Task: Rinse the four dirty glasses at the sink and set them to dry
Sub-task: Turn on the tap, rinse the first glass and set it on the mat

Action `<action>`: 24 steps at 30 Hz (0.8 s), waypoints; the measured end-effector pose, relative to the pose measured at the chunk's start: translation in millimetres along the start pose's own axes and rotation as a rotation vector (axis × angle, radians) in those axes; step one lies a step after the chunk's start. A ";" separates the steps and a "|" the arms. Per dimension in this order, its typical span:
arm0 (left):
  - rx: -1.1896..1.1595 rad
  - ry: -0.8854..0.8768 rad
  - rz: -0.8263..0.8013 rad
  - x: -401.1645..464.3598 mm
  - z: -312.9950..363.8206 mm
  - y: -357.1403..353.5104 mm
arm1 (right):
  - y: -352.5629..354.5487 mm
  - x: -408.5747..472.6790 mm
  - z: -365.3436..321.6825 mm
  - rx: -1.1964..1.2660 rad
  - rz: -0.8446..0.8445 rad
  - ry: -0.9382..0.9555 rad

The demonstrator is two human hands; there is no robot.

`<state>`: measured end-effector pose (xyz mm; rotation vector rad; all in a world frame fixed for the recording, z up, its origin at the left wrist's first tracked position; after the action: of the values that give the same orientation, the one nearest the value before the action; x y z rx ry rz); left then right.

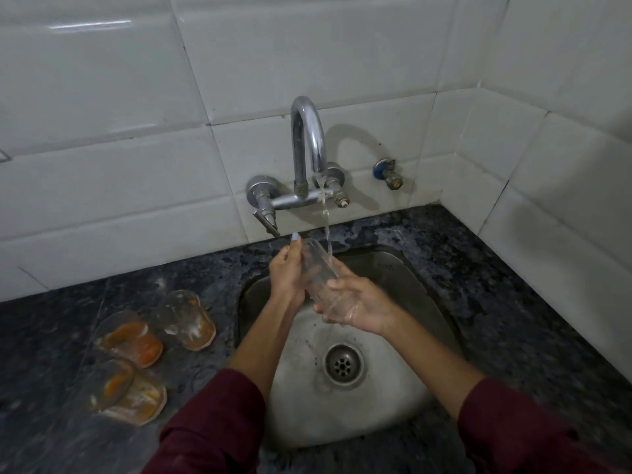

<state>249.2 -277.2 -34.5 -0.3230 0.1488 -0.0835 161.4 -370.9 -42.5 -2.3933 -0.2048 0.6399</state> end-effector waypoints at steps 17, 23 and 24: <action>1.093 -0.182 -0.437 -38.2 -26.8 8.5 | 25.8 18.2 72.5 -0.273 0.220 0.019; 1.113 -0.252 -0.471 -51.9 -34.3 25.0 | 28.2 8.6 77.5 -0.406 0.184 0.004; 1.078 -0.240 -0.477 -55.5 -33.1 25.9 | 29.4 4.6 75.8 -0.433 0.185 -0.016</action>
<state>190.7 -257.1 -66.5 0.7158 -0.2221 -0.5696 127.5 -350.8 -113.7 -2.8480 -0.1400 0.7625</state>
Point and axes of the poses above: each hand's wrist, its own x-axis towards the middle knuckle, its own y-axis out of the back of the hand, z = x × y, the point moved 4 cm from there along x, towards the middle knuckle, and after that the axes turned 9 degrees about -y, right-handed, at the moved point
